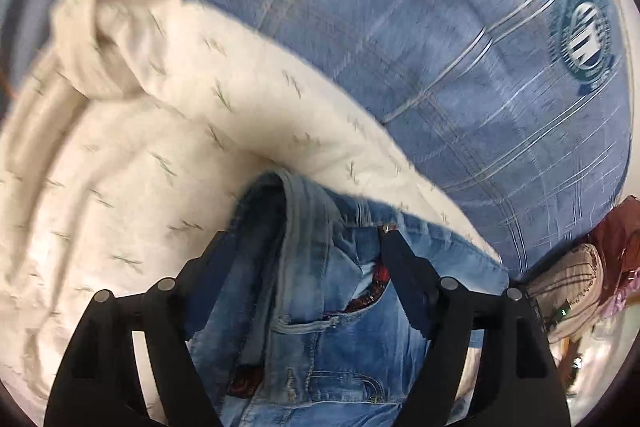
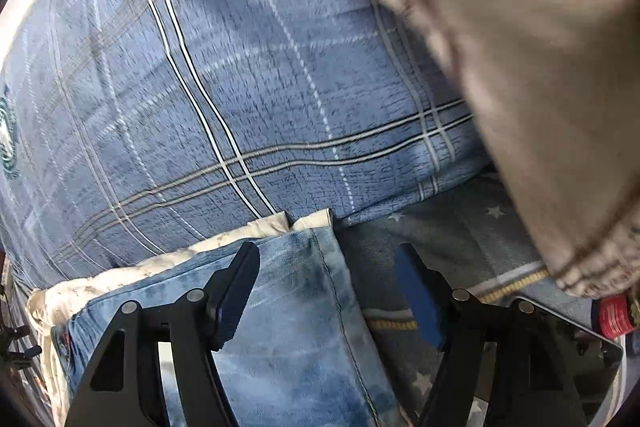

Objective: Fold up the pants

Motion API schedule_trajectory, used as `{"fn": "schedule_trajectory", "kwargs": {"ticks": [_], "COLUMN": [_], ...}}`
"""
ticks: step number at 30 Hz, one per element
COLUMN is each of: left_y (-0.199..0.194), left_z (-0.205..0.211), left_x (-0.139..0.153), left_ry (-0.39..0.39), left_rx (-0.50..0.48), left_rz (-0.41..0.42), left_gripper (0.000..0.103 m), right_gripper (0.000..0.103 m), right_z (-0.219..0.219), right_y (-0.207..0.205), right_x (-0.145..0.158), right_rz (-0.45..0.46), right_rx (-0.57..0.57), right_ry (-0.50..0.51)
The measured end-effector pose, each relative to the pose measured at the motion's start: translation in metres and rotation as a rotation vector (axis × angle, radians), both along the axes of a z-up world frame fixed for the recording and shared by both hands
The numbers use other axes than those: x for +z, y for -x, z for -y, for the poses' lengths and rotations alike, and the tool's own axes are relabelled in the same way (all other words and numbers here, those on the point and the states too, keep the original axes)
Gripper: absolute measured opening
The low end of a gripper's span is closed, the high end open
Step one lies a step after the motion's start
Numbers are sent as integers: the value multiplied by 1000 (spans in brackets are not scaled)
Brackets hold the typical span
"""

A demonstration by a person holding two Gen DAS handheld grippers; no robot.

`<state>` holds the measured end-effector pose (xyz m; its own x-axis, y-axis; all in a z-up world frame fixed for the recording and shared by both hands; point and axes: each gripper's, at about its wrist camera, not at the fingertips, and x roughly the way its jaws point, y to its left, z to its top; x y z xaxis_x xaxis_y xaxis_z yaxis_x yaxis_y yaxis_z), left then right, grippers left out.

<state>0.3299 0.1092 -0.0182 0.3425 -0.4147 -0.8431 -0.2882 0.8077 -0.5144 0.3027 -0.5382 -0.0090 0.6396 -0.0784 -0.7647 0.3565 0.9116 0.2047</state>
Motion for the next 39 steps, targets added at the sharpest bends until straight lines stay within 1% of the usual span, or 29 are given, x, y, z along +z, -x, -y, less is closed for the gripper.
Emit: {"fn": "schedule_trajectory", "kwargs": {"ticks": [2, 4, 5, 6, 7, 8, 9, 10, 11, 14, 15, 17, 19, 22, 24, 27, 29, 31, 33, 34, 35, 37, 38, 39], "left_y": [-5, -9, -12, -14, -17, -17, -18, -16, -13, 1, 7, 21, 36, 66, 85, 120, 149, 175, 201, 208, 218, 231, 236, 241], "left_z": [8, 23, 28, 31, 35, 36, 37, 37, 35, 38, 31, 35, 34, 29, 29, 32, 34, 34, 32, 34, 33, 31, 27, 19], "left_x": [-17, -33, -41, -47, -49, -46, -43, -38, -30, -2, 7, 23, 39, 62, 74, 82, 80, 74, 56, 41, 27, 2, -11, -20], "left_ry": [44, 57, 64, 66, 50, 31, 25, 23, 16, -14, -19, -42, -40, -33, -41, -27, -6, -1, 14, 7, -6, -25, -17, 19], "left_rx": [-15, -27, -31, -33, -30, -28, -38, -39, -29, -32, -35, -42, -48, -57, -69, -96, -115, -137, -148, -154, -166, -179, -186, -178], "left_rz": [-39, -73, -93, -105, -111, -94, -91, -85, -68, 1, 22, 60, 89, 141, 181, 228, 250, 256, 238, 211, 179, 109, 61, 29], "left_gripper": [76, 76, 76, 73, 56, 41, 24, 19, 16, 15, 15, 15, 15, 15, 16, 16, 16, 18, 21, 22, 23, 23, 23, 21], "right_gripper": [73, 73, 68, 34, 10, 2, 2, 2, 2, 2, 2, 2, 2, 2, 2, 2, 2, 2, 2, 2, 3, 8, 8, 9], "right_z": [4, 6, 5, 0, -3, -10, -16, -22, -27, -30, -31, -32, -37, -41, -46, -51, -50, -50, -51, -52, -53, -59, -63, -68], "right_y": [-16, -25, -27, -29, -32, -30, -27, -21, -12, 14, 23, 38, 61, 89, 120, 166, 201, 239, 272, 291, 300, 322, 327, 334], "right_x": [-9, -21, -24, -25, -25, -21, -14, -4, 8, 38, 47, 61, 75, 82, 84, 74, 65, 46, 28, 11, 1, -25, -34, -38], "right_rz": [-21, -32, -26, -19, -27, -26, -11, 12, 44, 109, 118, 132, 163, 201, 235, 281, 307, 316, 308, 284, 256, 160, 134, 121], "right_rx": [-16, -25, -9, 20, 33, 40, 53, 66, 68, 63, 61, 56, 56, 63, 70, 70, 63, 42, 20, -3, -16, -46, -60, -70], "right_ry": [-26, -88, -112, -120, -98, -53, -17, 15, 40, 31, 37, 47, 54, 51, 37, -9, -43, -71, -101, -103, -98, -78, -71, -72]}}
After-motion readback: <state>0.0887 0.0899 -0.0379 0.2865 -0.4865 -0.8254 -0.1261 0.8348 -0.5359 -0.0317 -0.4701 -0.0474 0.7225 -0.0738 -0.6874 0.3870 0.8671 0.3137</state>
